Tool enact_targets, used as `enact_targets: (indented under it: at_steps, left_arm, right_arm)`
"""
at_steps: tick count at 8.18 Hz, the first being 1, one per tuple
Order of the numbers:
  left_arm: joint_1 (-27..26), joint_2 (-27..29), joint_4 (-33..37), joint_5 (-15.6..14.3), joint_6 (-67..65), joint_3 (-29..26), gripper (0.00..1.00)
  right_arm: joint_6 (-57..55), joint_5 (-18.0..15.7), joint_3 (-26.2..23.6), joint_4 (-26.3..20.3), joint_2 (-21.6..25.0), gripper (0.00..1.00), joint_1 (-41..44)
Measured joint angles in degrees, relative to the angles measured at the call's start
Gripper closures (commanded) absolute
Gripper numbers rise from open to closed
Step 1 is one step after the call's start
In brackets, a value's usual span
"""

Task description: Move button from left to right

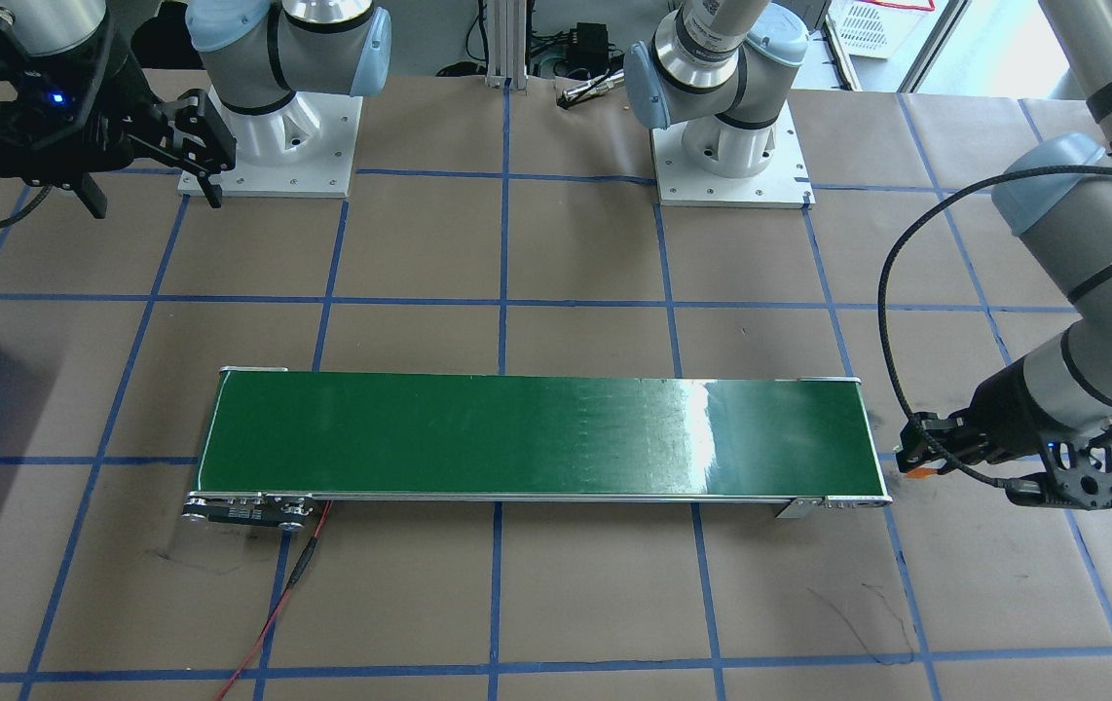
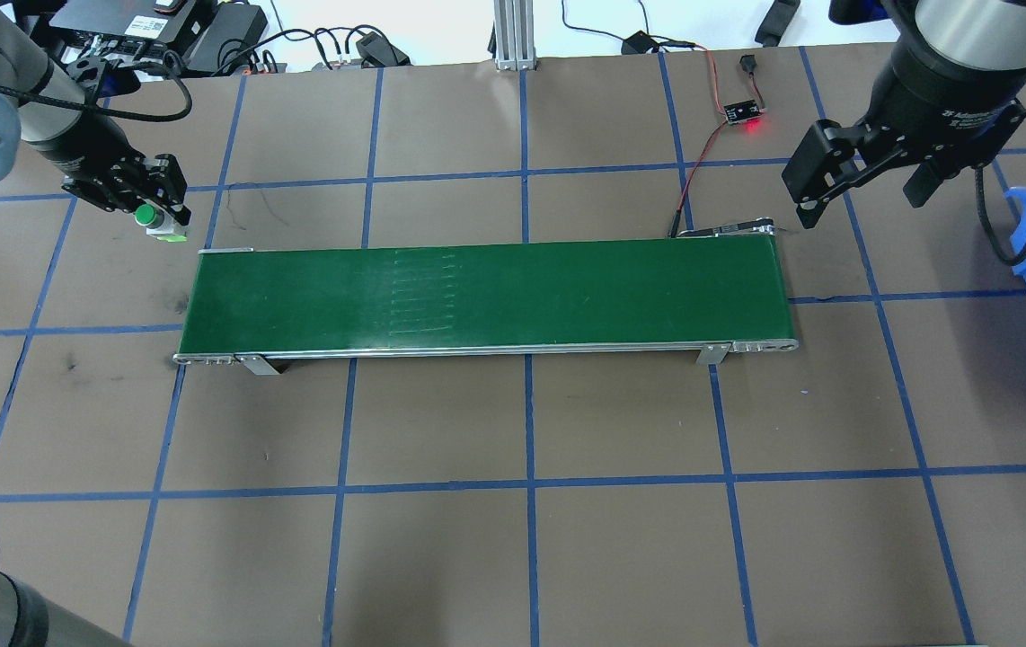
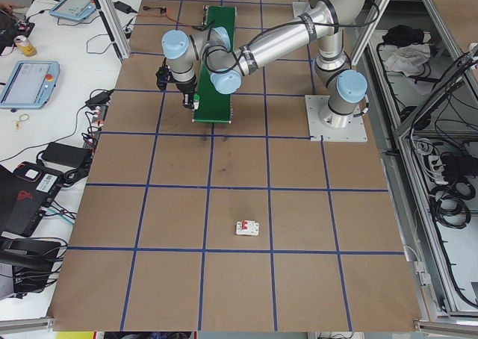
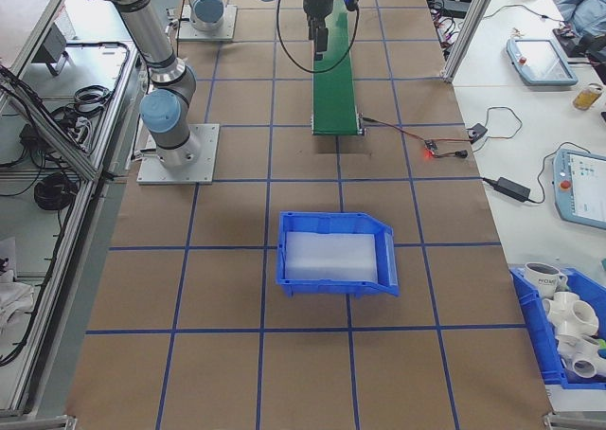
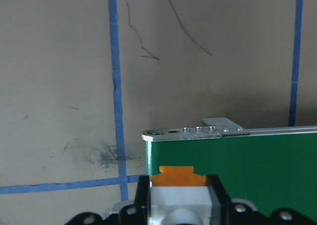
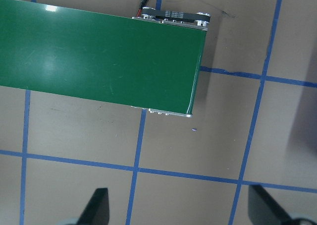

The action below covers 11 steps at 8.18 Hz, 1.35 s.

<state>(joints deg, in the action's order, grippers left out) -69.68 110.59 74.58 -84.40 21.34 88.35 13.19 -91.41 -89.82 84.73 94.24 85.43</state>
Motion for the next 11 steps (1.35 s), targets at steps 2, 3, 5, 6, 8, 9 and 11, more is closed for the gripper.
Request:
enact_targets:
  at_steps: [2, 3, 5, 6, 8, 9, 11]
  left_arm:
    - [-0.6, 0.9, -0.8, 0.0, -1.0, 2.6, 1.0]
    - [-0.7, 1.1, -2.2, 0.0, -1.4, 4.6, 1.0]
    - [-0.7, 1.2, -3.8, -0.3, -1.6, 7.2, 0.2]
    - [-0.7, 1.2, -4.0, -0.4, -2.1, 7.7, 0.0]
    - [-0.8, 0.8, -3.7, -0.4, -5.1, 7.7, 0.0]
    - [-1.2, 0.2, -3.3, -0.6, -6.5, 7.7, 0.0]
    - [-3.8, -3.1, 0.5, -0.7, -12.0, 7.6, 0.0]
  right_arm:
    - [0.0, 0.0, 0.0, 0.0, 0.0, 0.0, 0.0]
    - [0.0, 0.0, 0.0, 0.0, 0.0, 0.0, 0.0]
    - [0.1, 0.0, 0.0, 0.0, 0.0, 0.0, 0.0]
    - [0.1, 0.0, 0.0, 0.0, 0.0, 0.0, 0.0]
    - [0.1, 0.0, 0.0, 0.0, 0.0, 0.0, 0.0]
    - [0.1, 0.0, 0.0, 0.0, 0.0, 0.0, 0.0]
    - [-0.1, 0.0, 0.0, 0.0, 0.0, 0.0, 0.0]
